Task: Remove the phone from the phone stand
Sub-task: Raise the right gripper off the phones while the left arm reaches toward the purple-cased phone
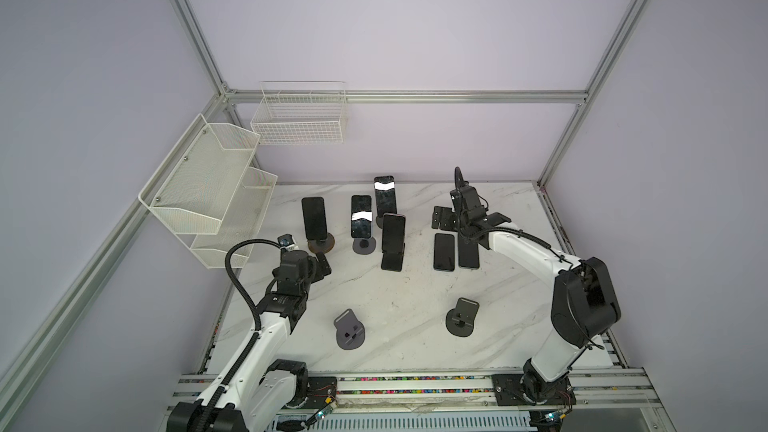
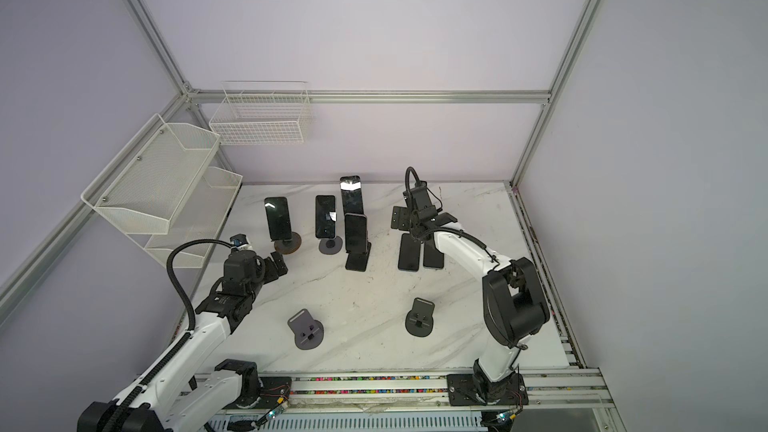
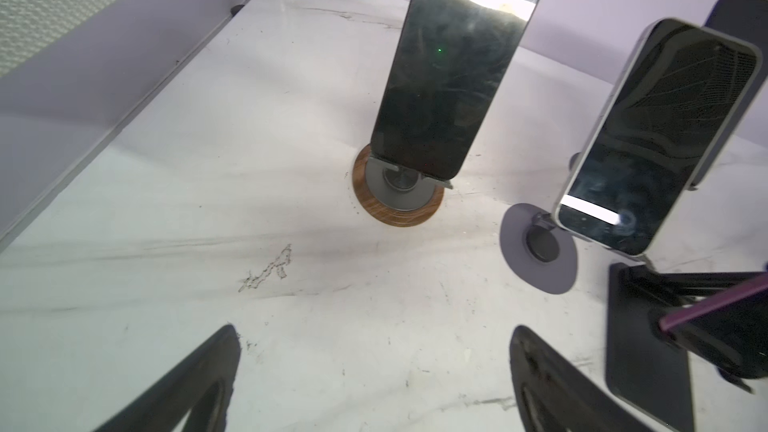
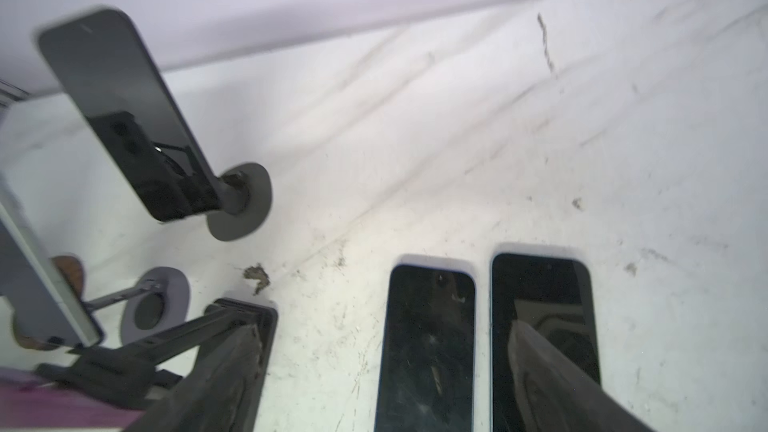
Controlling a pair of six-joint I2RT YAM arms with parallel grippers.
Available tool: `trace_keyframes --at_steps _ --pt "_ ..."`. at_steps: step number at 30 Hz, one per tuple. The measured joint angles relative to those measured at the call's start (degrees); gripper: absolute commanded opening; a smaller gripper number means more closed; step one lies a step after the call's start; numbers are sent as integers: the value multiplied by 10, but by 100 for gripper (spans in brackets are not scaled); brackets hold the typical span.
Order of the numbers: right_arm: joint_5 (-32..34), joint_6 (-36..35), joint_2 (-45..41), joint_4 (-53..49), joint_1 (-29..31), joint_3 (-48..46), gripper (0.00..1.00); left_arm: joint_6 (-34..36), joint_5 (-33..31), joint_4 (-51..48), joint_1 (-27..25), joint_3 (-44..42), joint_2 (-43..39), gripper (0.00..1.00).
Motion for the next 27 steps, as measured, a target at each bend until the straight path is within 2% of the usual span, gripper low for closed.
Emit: trace_keyframes --at_steps 8,13,18,23,27 --pt "12 -22 -102 64 0 -78 97 -18 122 -69 -1 97 -21 100" --pt "44 -28 -131 110 0 -146 97 -16 164 -95 -35 119 -22 100" --pt "68 -24 -163 185 0 -249 97 -3 154 -112 -93 145 7 100" --pt "85 -21 -185 285 0 -336 97 24 88 -115 -174 190 38 100" --pt "87 -22 -200 361 0 -393 97 44 42 -109 -219 235 84 100"
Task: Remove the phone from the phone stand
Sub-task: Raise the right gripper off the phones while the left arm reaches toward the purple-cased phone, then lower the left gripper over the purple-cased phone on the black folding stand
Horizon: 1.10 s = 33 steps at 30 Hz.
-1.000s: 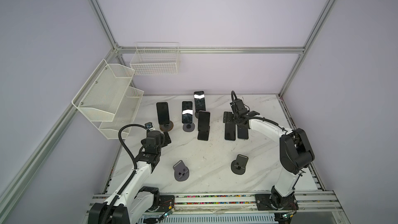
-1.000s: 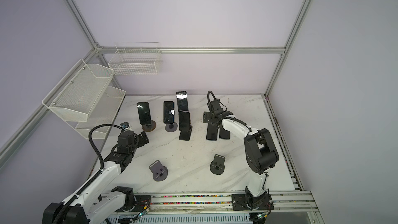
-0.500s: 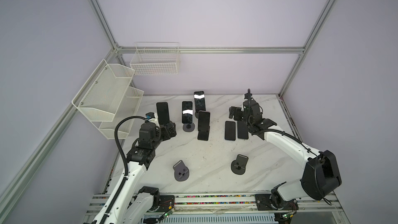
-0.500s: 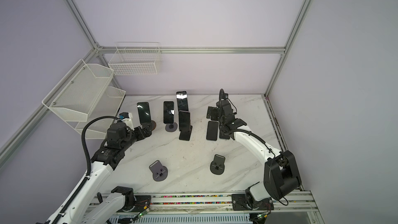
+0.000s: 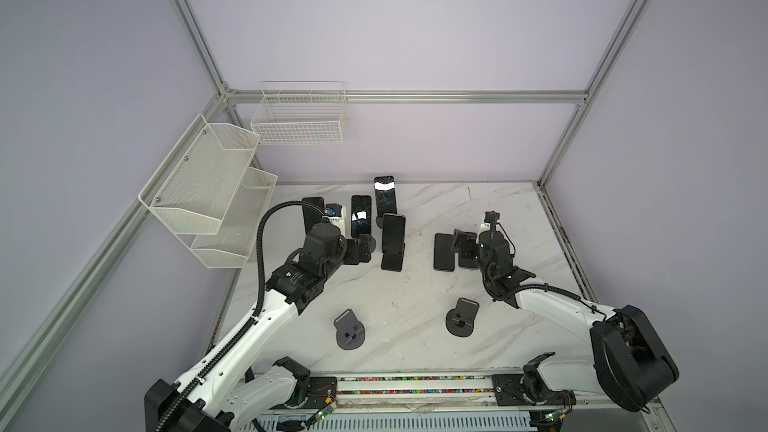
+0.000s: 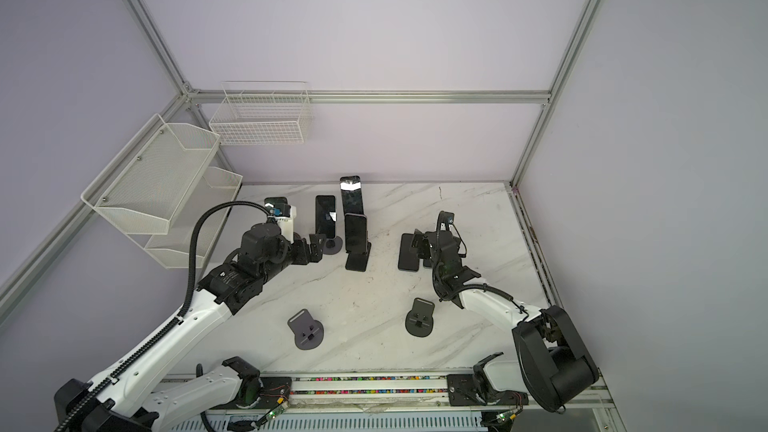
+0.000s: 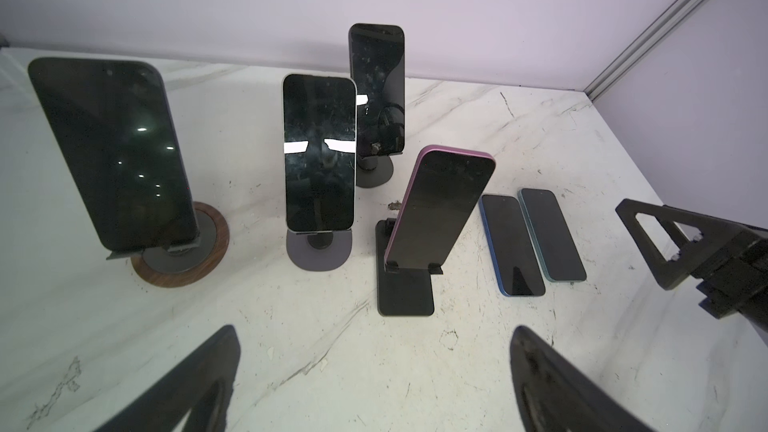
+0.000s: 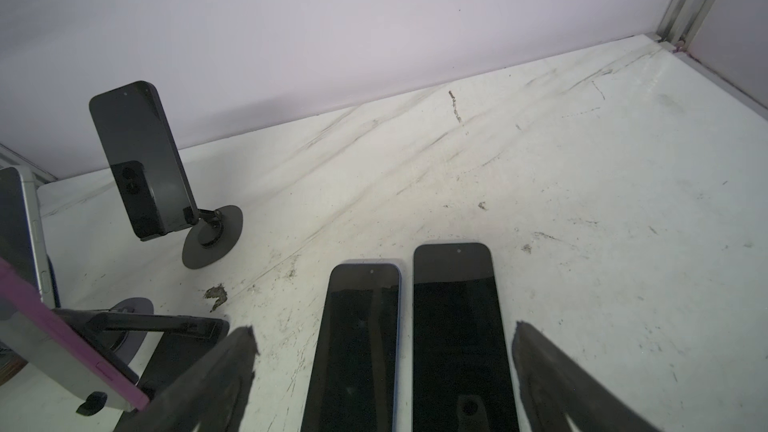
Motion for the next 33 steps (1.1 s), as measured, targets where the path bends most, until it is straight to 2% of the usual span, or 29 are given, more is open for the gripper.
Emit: trace_keyframes --at_steps 8,15,22,27,33 --pt "2 -8 -39 193 0 -142 97 31 -26 25 -45 79 133 99" --pt "-12 -8 -18 288 0 -184 97 39 -25 52 -57 131 209 100" --pt "-26 -2 25 327 1 -181 97 30 -37 72 -64 164 277 100" --pt "-28 2 27 331 1 -176 97 -2 -70 59 -64 198 327 100" --pt "-25 7 27 331 1 -166 97 -23 -81 54 -65 234 358 100"
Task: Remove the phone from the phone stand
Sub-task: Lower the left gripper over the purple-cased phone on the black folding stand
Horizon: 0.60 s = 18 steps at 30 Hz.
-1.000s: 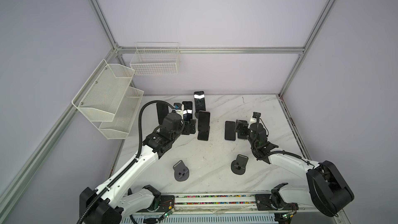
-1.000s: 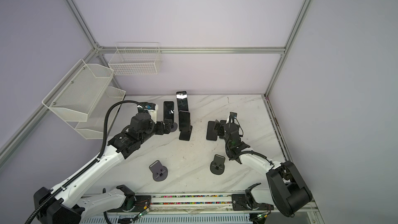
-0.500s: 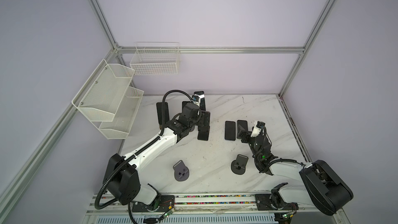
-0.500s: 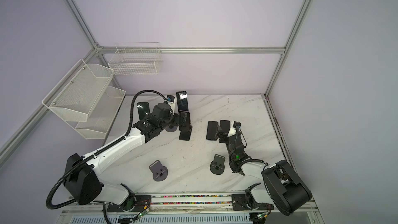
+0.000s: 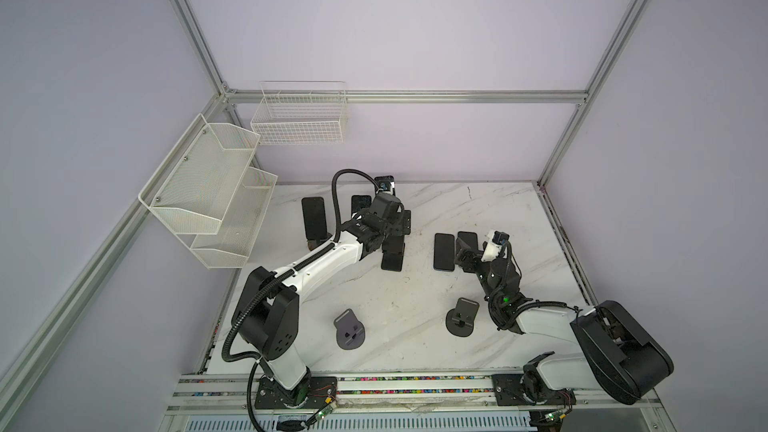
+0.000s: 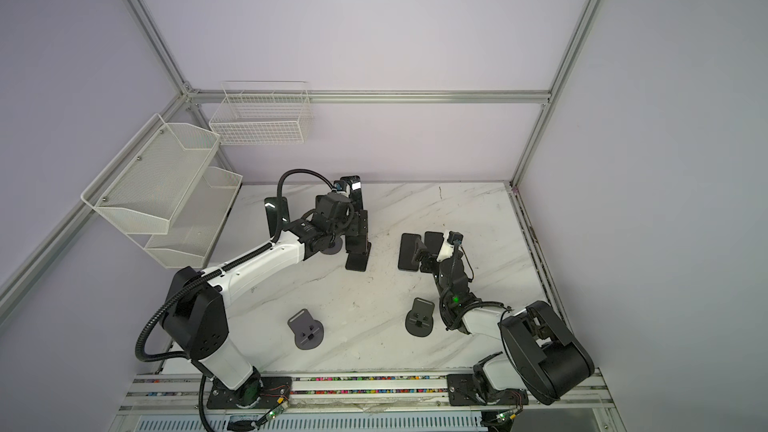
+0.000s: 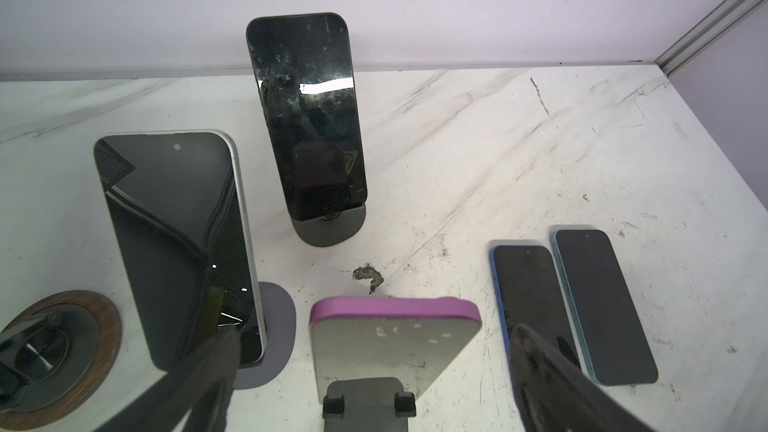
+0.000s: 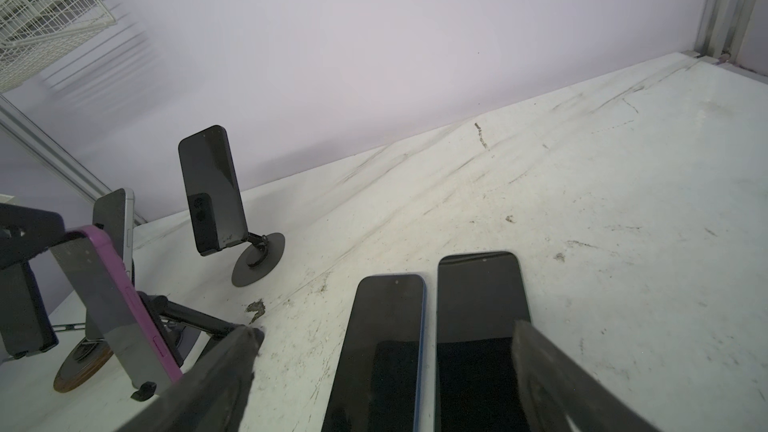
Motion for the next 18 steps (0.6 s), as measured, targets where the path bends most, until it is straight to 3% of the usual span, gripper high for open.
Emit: trace_keyframes --at_steps 9,18 --pt "12 2 13 -1 0 6 97 -8 -2 -13 0 55 56 100" --pt "14 2 21 -5 0 8 97 -10 -11 -33 0 58 83 100"
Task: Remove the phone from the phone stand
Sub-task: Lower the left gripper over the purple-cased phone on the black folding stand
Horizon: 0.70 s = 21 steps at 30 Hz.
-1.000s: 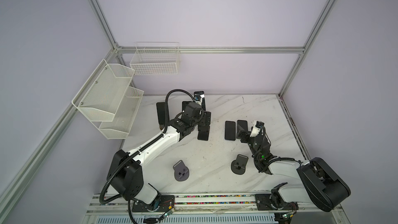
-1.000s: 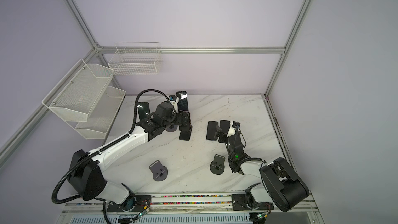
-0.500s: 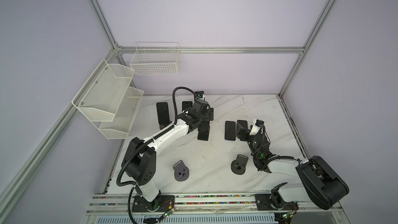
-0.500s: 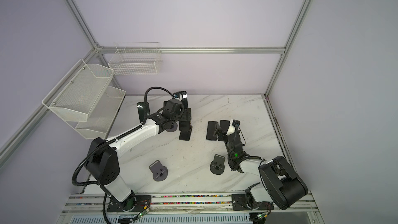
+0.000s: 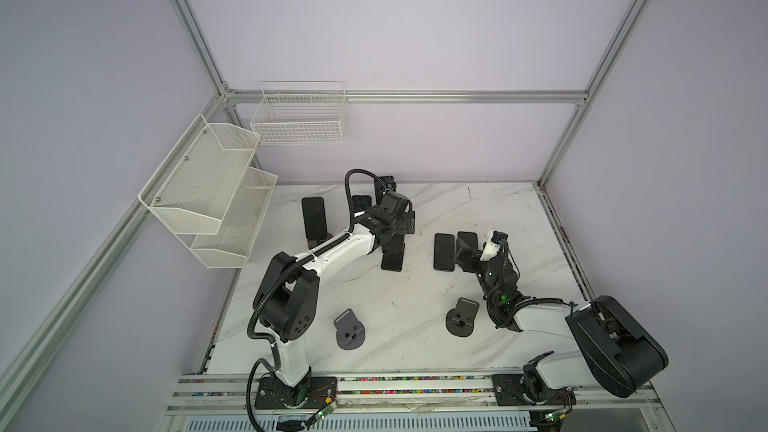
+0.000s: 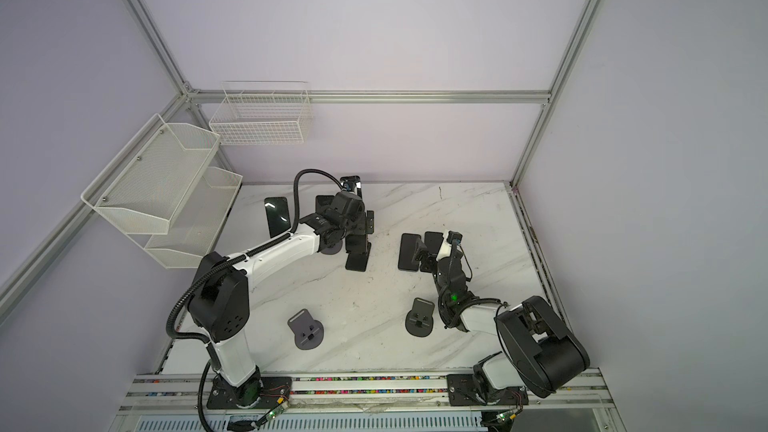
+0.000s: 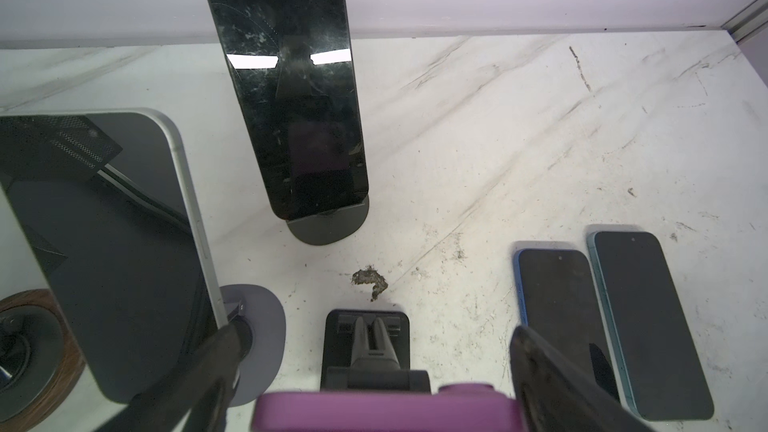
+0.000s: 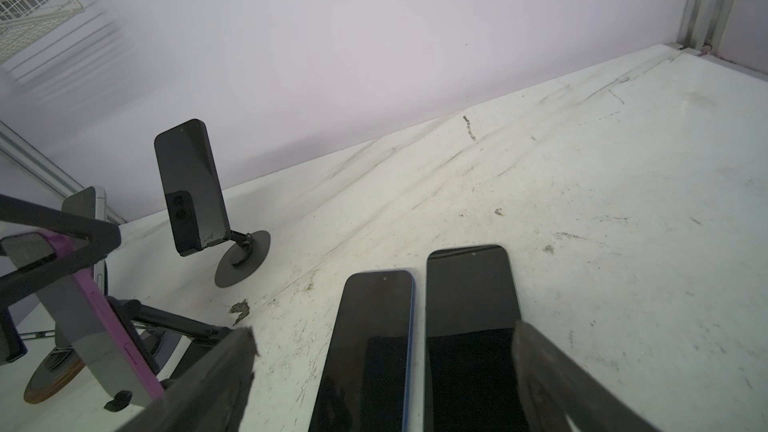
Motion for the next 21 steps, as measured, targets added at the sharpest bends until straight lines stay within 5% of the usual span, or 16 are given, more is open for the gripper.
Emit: trace_keyframes --at_steps 12,21 --pt "11 1 5 -11 0 9 97 15 4 -7 0 0 14 98" --pt "13 2 8 -17 0 14 97 17 7 -7 0 0 19 86"
